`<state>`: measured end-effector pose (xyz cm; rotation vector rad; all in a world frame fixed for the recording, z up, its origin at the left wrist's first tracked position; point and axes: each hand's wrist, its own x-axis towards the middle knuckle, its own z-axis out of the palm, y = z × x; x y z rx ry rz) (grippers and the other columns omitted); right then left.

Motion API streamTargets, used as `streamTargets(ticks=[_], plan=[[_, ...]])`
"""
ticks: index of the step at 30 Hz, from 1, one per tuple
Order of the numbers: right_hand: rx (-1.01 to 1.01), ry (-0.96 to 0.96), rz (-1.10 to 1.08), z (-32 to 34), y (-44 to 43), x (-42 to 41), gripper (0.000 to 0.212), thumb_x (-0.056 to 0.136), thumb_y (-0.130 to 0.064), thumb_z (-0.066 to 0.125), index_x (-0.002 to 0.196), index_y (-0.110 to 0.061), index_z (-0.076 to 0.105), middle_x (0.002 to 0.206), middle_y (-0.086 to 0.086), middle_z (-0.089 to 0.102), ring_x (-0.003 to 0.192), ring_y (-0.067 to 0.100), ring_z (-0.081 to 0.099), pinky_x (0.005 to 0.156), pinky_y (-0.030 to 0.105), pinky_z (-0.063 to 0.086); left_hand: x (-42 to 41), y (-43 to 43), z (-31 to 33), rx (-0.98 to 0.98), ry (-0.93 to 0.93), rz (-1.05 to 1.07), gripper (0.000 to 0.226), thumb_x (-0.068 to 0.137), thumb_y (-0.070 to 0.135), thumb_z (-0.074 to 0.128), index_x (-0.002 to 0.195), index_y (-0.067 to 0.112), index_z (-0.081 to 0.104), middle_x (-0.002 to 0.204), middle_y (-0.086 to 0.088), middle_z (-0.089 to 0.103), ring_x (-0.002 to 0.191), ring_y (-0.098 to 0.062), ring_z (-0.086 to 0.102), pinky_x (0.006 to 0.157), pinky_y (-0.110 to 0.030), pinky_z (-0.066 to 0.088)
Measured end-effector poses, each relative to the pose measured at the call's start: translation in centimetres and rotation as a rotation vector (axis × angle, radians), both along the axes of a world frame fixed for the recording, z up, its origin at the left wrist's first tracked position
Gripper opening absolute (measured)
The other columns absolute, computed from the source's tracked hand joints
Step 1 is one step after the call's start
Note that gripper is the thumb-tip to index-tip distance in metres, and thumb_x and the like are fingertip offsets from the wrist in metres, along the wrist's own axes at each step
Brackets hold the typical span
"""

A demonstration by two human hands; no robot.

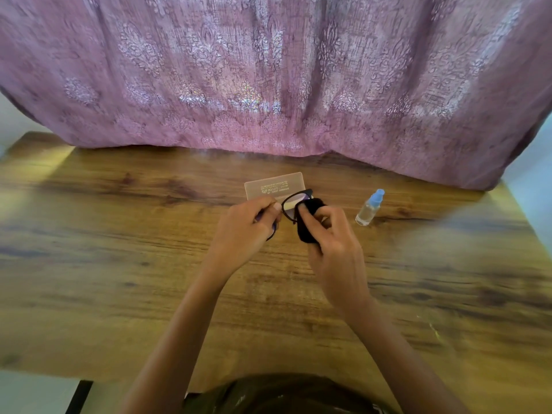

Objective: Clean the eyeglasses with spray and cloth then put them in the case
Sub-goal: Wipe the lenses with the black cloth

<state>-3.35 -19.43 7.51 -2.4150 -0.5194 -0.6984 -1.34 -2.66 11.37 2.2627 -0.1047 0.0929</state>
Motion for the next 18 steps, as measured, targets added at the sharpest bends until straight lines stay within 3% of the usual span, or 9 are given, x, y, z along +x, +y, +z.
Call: streamTargets(ticks=[6, 12, 18], plan=[[-0.026, -0.018, -0.033, -0.1, -0.5, 0.7, 0.040, 0.087, -0.001, 0.057, 0.127, -0.001, 0.063, 0.103, 0.014, 0.059, 0.090, 0.021, 0.059, 0.071, 0.018, 0.048, 0.1, -0.4, 0.2, -0.015, 0.021, 0.008, 0.029, 0.100, 0.028, 0.047, 0.074, 0.027, 0.058, 0.060, 0.011, 0.054, 0.060, 0.003, 0.051, 0.056, -0.009, 0.036], [-0.082, -0.053, -0.001, -0.3, 0.1, 0.2, 0.036, 0.093, -0.009, 0.052, 0.127, -0.008, 0.064, 0.101, 0.009, 0.061, 0.086, 0.017, 0.057, 0.053, 0.021, 0.050, 0.1, -0.6, 0.2, -0.007, 0.028, 0.000, 0.028, 0.100, 0.027, 0.048, 0.073, 0.025, 0.057, 0.061, 0.008, 0.056, 0.060, -0.001, 0.052, 0.055, -0.013, 0.037], [-0.067, -0.042, -0.125, 0.1, -0.7, 1.2, 0.037, 0.090, -0.005, 0.056, 0.125, -0.007, 0.065, 0.102, 0.009, 0.061, 0.085, 0.016, 0.058, 0.059, 0.012, 0.035, -0.1, -0.5, 0.3, 0.000, 0.035, -0.009, 0.029, 0.100, 0.027, 0.047, 0.073, 0.027, 0.057, 0.062, 0.007, 0.056, 0.062, -0.005, 0.052, 0.058, -0.014, 0.035]])
